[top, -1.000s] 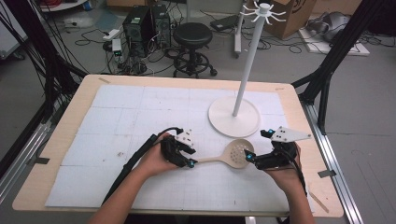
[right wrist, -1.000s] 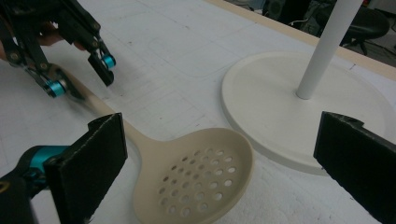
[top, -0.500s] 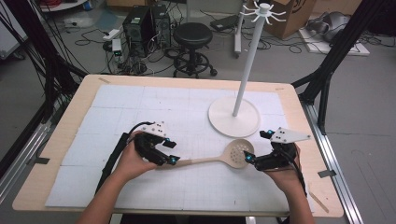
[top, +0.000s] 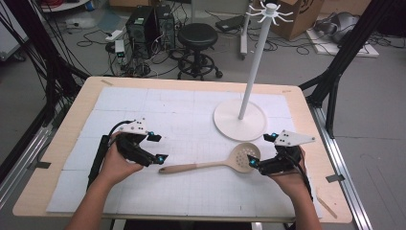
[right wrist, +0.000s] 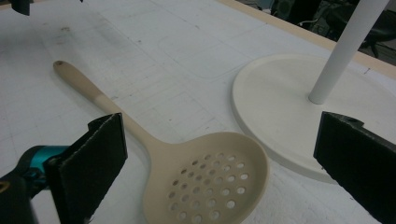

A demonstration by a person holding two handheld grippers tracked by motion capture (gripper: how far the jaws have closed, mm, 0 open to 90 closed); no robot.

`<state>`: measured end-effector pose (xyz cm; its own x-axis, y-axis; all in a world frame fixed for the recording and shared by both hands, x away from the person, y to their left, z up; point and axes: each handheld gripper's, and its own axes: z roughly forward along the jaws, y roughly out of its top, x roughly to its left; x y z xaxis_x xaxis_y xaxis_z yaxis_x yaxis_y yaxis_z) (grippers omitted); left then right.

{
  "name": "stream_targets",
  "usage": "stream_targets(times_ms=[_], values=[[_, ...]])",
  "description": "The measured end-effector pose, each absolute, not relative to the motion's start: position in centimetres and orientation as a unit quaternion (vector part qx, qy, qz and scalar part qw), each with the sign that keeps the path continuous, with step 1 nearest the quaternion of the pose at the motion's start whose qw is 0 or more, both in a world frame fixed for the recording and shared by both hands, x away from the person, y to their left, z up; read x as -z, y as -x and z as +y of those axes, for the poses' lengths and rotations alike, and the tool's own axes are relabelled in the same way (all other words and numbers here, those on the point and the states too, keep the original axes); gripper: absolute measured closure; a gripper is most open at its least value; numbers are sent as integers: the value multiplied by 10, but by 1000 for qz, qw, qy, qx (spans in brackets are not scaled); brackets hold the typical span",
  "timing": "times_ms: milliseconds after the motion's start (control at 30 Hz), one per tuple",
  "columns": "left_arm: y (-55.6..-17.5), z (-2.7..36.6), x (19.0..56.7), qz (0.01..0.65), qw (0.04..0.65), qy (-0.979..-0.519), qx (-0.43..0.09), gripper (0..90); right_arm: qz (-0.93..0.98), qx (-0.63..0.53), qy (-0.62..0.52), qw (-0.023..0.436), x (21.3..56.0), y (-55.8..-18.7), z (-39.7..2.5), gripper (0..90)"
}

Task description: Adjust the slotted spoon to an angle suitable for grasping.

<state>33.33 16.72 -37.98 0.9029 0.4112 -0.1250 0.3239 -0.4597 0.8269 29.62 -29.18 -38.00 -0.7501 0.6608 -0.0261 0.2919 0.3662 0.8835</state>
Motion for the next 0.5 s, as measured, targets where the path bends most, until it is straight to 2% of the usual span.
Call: stream_targets(times_ms=[500], values=[[-338,186,378,241,494,-832,-72,44,809,-472,-294,188,381,-299,-288,16]])
